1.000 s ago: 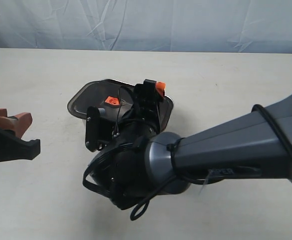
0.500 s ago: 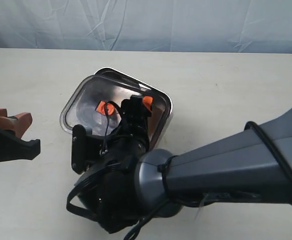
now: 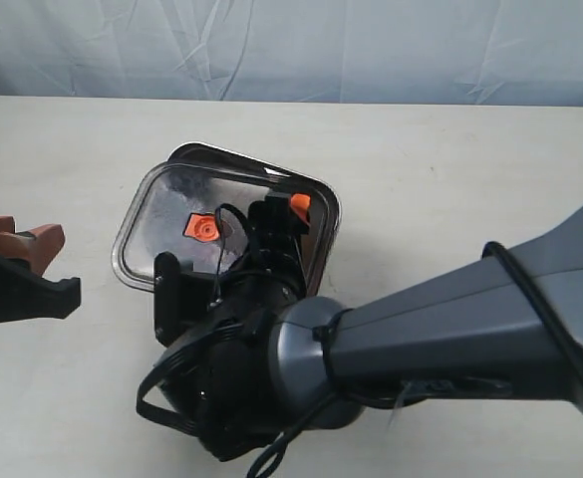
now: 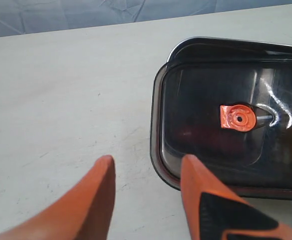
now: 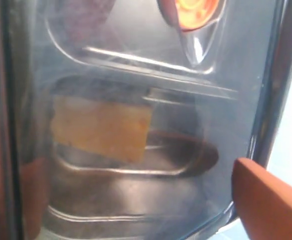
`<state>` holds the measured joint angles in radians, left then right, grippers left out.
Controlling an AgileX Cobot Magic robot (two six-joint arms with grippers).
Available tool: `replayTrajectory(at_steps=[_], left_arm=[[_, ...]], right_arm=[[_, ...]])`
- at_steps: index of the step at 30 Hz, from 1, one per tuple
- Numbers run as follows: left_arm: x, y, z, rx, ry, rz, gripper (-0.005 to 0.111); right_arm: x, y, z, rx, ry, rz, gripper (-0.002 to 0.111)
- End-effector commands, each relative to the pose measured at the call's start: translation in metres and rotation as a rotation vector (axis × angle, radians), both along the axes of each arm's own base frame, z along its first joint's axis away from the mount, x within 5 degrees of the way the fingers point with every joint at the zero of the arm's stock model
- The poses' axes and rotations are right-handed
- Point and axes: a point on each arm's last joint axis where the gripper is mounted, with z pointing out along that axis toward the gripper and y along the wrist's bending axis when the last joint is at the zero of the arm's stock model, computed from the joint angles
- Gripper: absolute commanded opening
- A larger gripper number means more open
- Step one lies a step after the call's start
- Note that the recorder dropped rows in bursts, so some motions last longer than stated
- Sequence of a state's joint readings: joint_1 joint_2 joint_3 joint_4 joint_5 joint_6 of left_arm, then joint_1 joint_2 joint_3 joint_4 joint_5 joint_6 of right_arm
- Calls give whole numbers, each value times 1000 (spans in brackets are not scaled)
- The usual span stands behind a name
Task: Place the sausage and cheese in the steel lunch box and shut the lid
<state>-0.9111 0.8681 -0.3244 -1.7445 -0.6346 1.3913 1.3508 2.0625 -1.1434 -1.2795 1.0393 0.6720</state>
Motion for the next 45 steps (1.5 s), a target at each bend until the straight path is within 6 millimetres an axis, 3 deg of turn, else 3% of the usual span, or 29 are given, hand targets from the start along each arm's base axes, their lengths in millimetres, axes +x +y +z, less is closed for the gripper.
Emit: replayTrajectory(at_steps=[1, 20, 27, 45], left_arm=[[-2, 0, -1, -4, 3, -12, 41], [-2, -1, -1, -3, 3, -17, 41], [-2, 0, -1, 0, 2, -15, 41], [-2, 0, -1, 0, 2, -15, 41]], right_arm=[[3, -5, -1, -40, -27, -24, 93], [9, -8, 20, -14, -192, -53, 93], [4, -7, 38, 122, -79, -43, 86], [-3, -3, 29, 160, 63, -22, 86]])
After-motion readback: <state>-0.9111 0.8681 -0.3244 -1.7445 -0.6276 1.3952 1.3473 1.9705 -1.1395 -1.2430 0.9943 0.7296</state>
